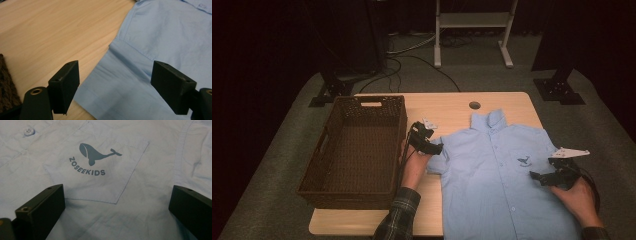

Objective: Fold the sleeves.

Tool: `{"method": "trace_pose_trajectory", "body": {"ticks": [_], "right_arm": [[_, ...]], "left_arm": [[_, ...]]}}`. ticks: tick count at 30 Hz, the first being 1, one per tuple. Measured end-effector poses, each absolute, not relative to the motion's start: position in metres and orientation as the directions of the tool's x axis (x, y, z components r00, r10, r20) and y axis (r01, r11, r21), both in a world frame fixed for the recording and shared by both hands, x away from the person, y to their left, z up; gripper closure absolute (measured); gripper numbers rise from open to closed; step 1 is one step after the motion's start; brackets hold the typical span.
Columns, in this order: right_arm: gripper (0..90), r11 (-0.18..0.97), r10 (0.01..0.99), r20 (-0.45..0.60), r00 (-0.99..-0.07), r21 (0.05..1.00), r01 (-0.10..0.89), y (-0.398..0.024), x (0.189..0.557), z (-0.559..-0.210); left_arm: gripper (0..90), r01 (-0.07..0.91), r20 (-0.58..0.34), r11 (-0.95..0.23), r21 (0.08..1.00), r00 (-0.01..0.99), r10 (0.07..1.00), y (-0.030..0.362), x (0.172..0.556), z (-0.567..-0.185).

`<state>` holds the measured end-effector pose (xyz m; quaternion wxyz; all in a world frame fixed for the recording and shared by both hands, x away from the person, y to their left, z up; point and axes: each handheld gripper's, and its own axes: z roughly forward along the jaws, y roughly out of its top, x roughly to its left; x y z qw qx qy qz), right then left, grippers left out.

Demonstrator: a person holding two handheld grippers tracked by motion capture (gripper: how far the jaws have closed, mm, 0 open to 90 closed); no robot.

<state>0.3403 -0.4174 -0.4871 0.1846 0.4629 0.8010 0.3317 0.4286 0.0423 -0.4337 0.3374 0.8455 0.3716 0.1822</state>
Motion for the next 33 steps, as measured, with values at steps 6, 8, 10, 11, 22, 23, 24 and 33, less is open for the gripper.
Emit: {"method": "trace_pose_trajectory", "body": {"ticks": [6, 8, 10, 11, 22, 23, 24, 33], "right_arm": [[4.5, 0.351, 0.875, -0.001, -0.483, 0.690, 0.633, -0.408, 0.336, -0.477], [2.5, 0.345, 0.862, 0.025, -0.507, 0.703, 0.622, -0.401, 0.336, -0.477], [2.0, 0.359, 0.852, 0.024, -0.523, 0.700, 0.617, -0.392, 0.336, -0.479], [1.4, 0.365, 0.848, 0.023, -0.529, 0.698, 0.616, -0.389, 0.337, -0.480], [0.0, 0.351, 0.861, 0.015, -0.508, 0.707, 0.615, -0.388, 0.340, -0.487], [0.0, 0.351, 0.861, 0.015, -0.508, 0.707, 0.615, -0.388, 0.340, -0.487], [0.0, 0.350, 0.863, 0.012, -0.505, 0.708, 0.614, -0.390, 0.341, -0.488], [0.0, 0.338, 0.870, 0.013, -0.492, 0.710, 0.618, -0.396, 0.341, -0.488]], "left_arm": [[23.0, 0.531, 0.054, -0.493, 0.689, 0.641, 0.765, 0.044, 0.434, -0.440], [23.0, 0.540, 0.050, -0.486, 0.687, 0.632, 0.773, 0.044, 0.435, -0.441], [23.0, 0.546, 0.048, -0.481, 0.685, 0.625, 0.779, 0.045, 0.436, -0.441], [23.0, 0.548, 0.050, -0.481, 0.685, 0.624, 0.780, 0.046, 0.436, -0.441], [22.9, 0.553, 0.047, -0.469, 0.689, 0.611, 0.790, 0.046, 0.439, -0.443], [22.9, 0.553, 0.047, -0.469, 0.689, 0.611, 0.790, 0.046, 0.439, -0.443], [23.0, 0.558, 0.045, -0.467, 0.685, 0.608, 0.793, 0.046, 0.440, -0.444], [34.6, 0.584, 0.017, -0.460, 0.668, 0.606, 0.795, 0.046, 0.445, -0.449]]}}
